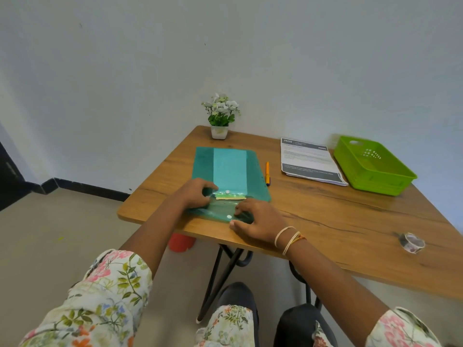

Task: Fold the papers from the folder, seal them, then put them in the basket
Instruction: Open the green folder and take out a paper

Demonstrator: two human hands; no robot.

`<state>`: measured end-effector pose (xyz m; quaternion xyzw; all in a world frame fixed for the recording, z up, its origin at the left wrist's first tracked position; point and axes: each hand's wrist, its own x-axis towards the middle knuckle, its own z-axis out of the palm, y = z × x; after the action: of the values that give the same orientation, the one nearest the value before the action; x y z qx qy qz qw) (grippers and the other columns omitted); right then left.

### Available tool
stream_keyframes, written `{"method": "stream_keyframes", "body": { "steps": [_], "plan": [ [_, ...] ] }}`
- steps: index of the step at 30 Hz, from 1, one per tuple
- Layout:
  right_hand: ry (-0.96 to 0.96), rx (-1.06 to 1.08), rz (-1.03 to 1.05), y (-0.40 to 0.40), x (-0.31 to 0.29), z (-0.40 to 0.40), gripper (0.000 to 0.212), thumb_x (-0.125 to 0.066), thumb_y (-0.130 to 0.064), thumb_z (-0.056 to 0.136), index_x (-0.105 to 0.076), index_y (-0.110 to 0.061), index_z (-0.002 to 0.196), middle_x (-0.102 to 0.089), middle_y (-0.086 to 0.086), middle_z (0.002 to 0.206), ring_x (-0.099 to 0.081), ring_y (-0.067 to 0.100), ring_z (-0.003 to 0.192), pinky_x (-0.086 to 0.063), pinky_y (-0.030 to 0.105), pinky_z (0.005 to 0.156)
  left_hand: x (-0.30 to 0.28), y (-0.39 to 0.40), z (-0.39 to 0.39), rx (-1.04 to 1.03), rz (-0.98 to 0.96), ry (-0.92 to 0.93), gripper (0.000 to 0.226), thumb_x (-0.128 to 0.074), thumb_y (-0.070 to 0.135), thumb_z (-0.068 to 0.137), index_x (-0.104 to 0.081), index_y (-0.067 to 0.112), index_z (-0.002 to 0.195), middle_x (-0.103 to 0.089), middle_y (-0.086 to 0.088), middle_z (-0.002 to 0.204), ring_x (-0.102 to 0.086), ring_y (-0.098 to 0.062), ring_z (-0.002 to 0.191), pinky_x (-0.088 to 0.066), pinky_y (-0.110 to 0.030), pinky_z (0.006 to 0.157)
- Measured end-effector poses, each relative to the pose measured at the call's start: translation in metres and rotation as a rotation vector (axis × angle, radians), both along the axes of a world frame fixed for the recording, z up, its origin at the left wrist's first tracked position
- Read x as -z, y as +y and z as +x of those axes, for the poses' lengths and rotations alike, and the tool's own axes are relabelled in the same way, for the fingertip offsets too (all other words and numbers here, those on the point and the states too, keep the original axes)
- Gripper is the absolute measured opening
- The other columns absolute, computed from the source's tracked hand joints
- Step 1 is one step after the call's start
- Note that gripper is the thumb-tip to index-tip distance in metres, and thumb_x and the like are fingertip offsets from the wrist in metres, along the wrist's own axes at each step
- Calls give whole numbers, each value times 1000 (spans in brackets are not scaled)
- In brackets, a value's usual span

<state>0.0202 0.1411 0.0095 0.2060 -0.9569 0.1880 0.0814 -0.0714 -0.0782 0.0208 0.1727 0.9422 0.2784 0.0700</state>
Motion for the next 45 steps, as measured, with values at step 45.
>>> {"method": "stream_keyframes", "body": {
  "steps": [45],
  "plan": [
    [2, 133, -179, -7, 10, 2, 37, -53, -54, 82, -69, -23, 96, -69, -9, 99, -60, 8, 89, -54, 31, 79, 8, 22, -17, -41, -315, 456, 19, -51, 14, 90, -64, 12, 103, -67, -12, 93, -61, -31, 82, -50, -37, 65]
  ]
}}
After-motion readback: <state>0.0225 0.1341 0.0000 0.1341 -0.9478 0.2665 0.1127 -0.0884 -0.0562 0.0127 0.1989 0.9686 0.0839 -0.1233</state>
